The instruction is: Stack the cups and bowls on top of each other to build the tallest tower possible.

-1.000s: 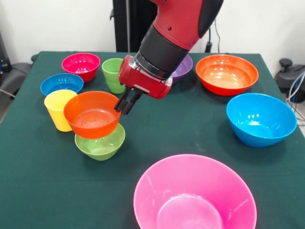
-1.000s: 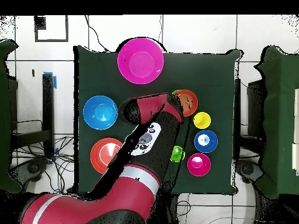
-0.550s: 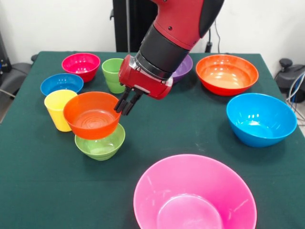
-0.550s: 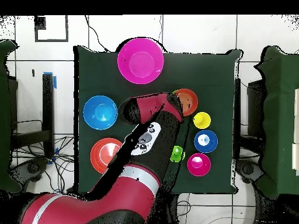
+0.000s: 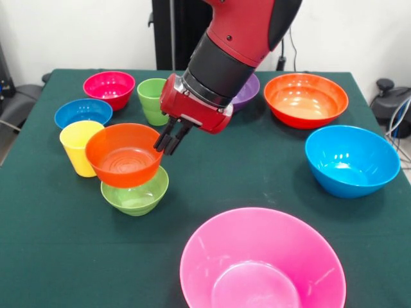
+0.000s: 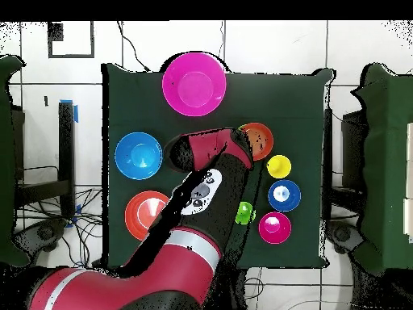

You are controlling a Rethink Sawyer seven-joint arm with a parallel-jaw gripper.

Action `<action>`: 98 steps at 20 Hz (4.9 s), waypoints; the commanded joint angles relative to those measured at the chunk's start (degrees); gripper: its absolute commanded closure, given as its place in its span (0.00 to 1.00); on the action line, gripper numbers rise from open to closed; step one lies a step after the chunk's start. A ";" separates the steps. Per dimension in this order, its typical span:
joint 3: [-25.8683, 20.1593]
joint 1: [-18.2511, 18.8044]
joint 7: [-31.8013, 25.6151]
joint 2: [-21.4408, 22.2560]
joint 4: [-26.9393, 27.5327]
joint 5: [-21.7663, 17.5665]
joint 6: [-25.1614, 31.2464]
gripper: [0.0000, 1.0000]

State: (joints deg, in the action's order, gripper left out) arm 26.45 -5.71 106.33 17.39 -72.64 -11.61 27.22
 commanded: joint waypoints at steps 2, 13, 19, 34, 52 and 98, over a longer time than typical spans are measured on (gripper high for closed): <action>-6.99 1.01 -0.04 -2.23 2.98 -2.08 1.23 1.00; -7.56 1.38 -0.23 -2.37 3.66 -1.98 0.64 1.00; -7.66 1.39 -0.05 -2.09 3.04 -2.10 -0.15 1.00; -7.60 1.24 0.75 -2.33 3.39 -1.54 0.14 1.00; -7.42 1.10 1.50 -3.64 6.02 -1.08 0.38 1.00; -6.99 -1.18 3.88 -1.76 1.30 0.68 4.31 1.00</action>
State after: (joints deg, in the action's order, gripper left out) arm 26.44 -5.95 106.33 15.44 -67.55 -11.59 27.23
